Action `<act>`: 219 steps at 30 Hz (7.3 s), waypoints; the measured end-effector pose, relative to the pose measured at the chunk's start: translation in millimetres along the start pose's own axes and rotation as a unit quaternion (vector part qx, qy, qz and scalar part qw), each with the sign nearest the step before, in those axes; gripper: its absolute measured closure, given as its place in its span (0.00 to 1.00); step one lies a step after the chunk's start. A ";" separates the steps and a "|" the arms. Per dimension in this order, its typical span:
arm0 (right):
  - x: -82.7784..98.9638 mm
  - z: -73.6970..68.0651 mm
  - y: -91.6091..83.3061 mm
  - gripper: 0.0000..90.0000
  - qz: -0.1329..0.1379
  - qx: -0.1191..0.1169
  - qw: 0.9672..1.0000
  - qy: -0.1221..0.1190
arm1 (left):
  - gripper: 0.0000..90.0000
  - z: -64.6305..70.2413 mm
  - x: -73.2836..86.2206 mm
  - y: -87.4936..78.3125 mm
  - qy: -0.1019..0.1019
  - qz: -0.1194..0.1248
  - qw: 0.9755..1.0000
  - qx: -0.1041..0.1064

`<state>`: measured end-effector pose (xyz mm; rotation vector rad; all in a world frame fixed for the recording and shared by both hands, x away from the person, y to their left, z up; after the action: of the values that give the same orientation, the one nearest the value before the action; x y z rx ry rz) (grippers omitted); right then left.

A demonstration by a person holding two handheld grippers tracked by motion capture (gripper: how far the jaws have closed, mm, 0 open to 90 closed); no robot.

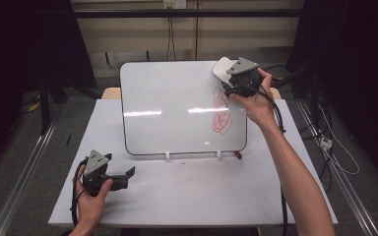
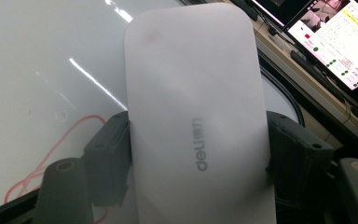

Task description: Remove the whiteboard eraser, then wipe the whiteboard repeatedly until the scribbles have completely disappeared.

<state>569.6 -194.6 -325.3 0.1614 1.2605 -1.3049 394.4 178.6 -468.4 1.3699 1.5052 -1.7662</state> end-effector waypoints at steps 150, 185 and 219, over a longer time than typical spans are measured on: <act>35.8 -71.3 2.5 0.35 0.006 -0.018 1.000 -0.023 | 0.05 -1.0 4.8 2.0 0.002 -0.014 1.000 -0.002; 36.0 -47.9 -2.1 0.35 0.007 0.018 0.999 0.031 | 0.05 -1.4 4.1 1.0 0.004 -0.012 1.000 -0.004; 27.8 -113.9 16.7 0.35 0.007 -0.034 0.998 -0.055 | 0.05 2.7 4.0 4.3 0.009 -0.014 1.000 0.002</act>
<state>508.5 -125.7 -399.7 0.0487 1.2063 -1.2408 395.3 175.9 -474.2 1.3763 1.5391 -1.7798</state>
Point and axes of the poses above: each handheld gripper's, and its own axes: y roughly forward along the jaws, x roughly out of its underside, z roughly to its right, the point moved 9 cm from there along y, roughly forward along the jaws, and after that the axes turned 13 degrees about -x, right-handed, at the moved point
